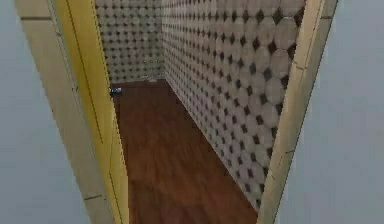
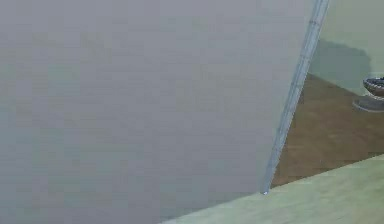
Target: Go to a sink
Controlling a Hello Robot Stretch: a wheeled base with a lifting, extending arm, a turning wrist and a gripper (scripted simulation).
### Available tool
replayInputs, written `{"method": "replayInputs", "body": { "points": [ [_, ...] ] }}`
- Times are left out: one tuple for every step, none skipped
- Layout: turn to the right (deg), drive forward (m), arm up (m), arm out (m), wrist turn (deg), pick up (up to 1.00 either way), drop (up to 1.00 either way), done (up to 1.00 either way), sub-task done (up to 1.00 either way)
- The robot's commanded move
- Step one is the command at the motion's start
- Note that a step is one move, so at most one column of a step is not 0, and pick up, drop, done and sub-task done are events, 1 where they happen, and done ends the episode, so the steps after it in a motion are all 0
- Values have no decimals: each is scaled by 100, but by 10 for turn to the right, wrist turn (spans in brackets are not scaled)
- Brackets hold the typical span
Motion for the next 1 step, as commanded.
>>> {"method": "replayInputs", "body": {
  "points": [
    [0, 45, 0, 0, 0, 0, 0, 0, 0]
  ]
}}
